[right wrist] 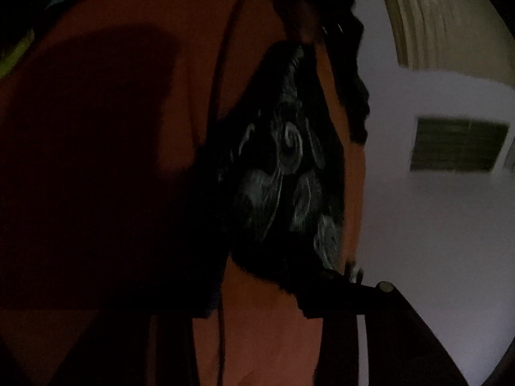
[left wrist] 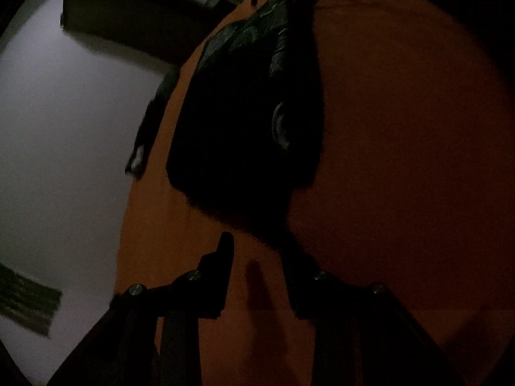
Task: Fold clothes
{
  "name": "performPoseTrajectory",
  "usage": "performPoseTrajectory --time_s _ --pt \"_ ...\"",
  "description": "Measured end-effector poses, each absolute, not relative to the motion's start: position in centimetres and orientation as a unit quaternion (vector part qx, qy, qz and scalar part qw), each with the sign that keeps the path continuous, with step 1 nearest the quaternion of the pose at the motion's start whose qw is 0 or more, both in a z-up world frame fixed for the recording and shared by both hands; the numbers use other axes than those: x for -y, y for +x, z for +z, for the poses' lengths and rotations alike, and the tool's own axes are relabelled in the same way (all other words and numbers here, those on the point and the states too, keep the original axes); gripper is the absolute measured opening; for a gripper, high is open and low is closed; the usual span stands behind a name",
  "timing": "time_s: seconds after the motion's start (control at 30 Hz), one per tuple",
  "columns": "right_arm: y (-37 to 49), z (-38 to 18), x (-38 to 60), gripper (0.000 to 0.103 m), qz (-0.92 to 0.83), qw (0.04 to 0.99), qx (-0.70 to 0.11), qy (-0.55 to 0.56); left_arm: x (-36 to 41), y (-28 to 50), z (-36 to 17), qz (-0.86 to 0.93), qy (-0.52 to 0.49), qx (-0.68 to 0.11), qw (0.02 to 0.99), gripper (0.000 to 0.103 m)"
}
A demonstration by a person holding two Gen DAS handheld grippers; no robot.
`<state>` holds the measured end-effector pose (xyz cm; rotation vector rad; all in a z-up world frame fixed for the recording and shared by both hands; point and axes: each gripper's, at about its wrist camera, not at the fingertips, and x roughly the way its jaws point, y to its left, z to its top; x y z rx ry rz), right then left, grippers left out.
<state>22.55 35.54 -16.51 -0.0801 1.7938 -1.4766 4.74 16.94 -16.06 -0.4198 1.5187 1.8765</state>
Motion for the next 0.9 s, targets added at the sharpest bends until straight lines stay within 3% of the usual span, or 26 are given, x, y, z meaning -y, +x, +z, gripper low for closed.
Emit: performPoseTrajectory --time_s 0.07,0.13,0.23,0.3,0.4,0.5,0.63,0.73,0.9 --pt "21.7 -14.6 -36.5 0.045 -0.607 0.382 -0.697 0.009 -15.8 3.9 -14.2 0.74 -0.219 -0.546 0.326 0.035" --pt "20.5 -12.5 -37.9 0.045 -0.637 0.366 -0.676 0.06 -15.5 2.2 -12.2 0.763 -0.279 -0.494 0.311 0.046" --pt "16.6 -8.7 -37.8 0.046 -0.718 0.338 -0.564 0.227 -14.6 -0.8 -9.5 0.8 -0.381 -0.372 0.277 0.052" --pt "14.0 -6.1 -38.1 0.052 -0.772 0.323 -0.432 0.336 -14.1 -2.1 -8.0 0.819 -0.427 -0.276 0.267 0.052" --pt "11.3 -3.0 -40.1 0.063 -0.806 0.307 -0.157 0.482 -13.9 -3.0 -6.3 0.829 -0.468 -0.147 0.269 0.052" --pt "10.5 -3.0 -41.3 0.069 -0.778 0.3 0.067 0.548 -14.5 -2.6 -6.5 0.822 -0.49 -0.071 0.281 0.052" --pt "11.0 -4.5 -37.7 0.068 -0.756 0.326 0.138 0.551 -14.9 -2.2 -7.9 0.816 -0.509 -0.017 0.273 0.052" --pt "10.8 -6.6 -32.7 0.054 -0.719 0.358 0.16 0.573 -14.3 -1.7 -8.9 0.813 -0.521 0.017 0.26 0.052" --pt "10.1 -11.5 -27.7 0.053 -0.665 0.342 0.229 0.623 -13.6 1.1 -9.7 0.809 -0.532 0.041 0.247 0.052"
